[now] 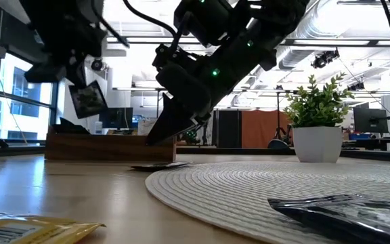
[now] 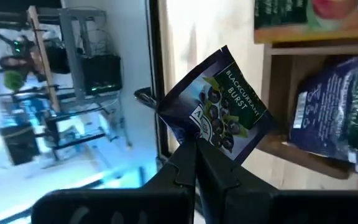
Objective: Pick & Place Tea
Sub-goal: Put the violet tea bag into the left section of the wooden organizer
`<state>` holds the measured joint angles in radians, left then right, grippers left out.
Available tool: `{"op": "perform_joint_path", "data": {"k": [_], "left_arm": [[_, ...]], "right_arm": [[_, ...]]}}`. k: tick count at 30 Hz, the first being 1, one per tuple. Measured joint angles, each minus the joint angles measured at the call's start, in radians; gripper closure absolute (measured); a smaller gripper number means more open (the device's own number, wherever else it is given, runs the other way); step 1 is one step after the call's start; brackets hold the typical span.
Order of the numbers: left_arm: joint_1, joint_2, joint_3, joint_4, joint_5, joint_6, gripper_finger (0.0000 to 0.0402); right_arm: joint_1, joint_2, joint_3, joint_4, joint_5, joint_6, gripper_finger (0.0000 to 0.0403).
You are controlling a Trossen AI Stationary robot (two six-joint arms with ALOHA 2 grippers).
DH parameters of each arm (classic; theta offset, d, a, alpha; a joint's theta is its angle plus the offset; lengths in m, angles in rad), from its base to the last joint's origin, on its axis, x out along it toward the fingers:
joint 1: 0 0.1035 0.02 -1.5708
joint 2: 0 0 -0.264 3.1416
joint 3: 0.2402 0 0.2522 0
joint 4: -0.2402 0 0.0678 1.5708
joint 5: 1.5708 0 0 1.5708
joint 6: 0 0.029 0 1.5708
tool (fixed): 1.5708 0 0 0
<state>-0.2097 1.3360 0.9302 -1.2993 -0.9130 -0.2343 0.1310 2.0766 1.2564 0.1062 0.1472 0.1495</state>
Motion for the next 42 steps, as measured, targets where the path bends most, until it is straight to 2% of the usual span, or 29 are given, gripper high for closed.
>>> {"op": "perform_joint_path", "data": {"k": [10,13,23,31,35,42], "left_arm": [[0.000,0.181,-0.001,0.009,0.016,0.136,0.0401],[0.000,0.199,-0.001,0.028,0.011,0.165,0.0401],[0.000,0.200,-0.001,0.103,0.138,0.358,0.0401],[0.001,0.200,-0.001,0.104,0.199,0.356,0.0399],[0.001,0.200,-0.001,0.103,0.202,0.326,0.0374],[0.001,0.200,-0.001,0.101,0.223,0.300,0.0288]], "right_arm": [[0.000,-0.001,0.000,-0.005,-0.001,0.000,0.0402],[0.000,-0.001,0.000,-0.012,-0.001,0.000,0.0402],[0.000,-0.001,0.000,-0.013,-0.001,-0.001,0.0401],[0.000,-0.001,0.000,-0.012,-0.001,-0.001,0.0401],[0.000,-0.001,0.000,-0.012,-0.001,-0.001,0.0401],[0.000,-0.001,0.000,-0.012,-0.001,-0.001,0.0401]]}}
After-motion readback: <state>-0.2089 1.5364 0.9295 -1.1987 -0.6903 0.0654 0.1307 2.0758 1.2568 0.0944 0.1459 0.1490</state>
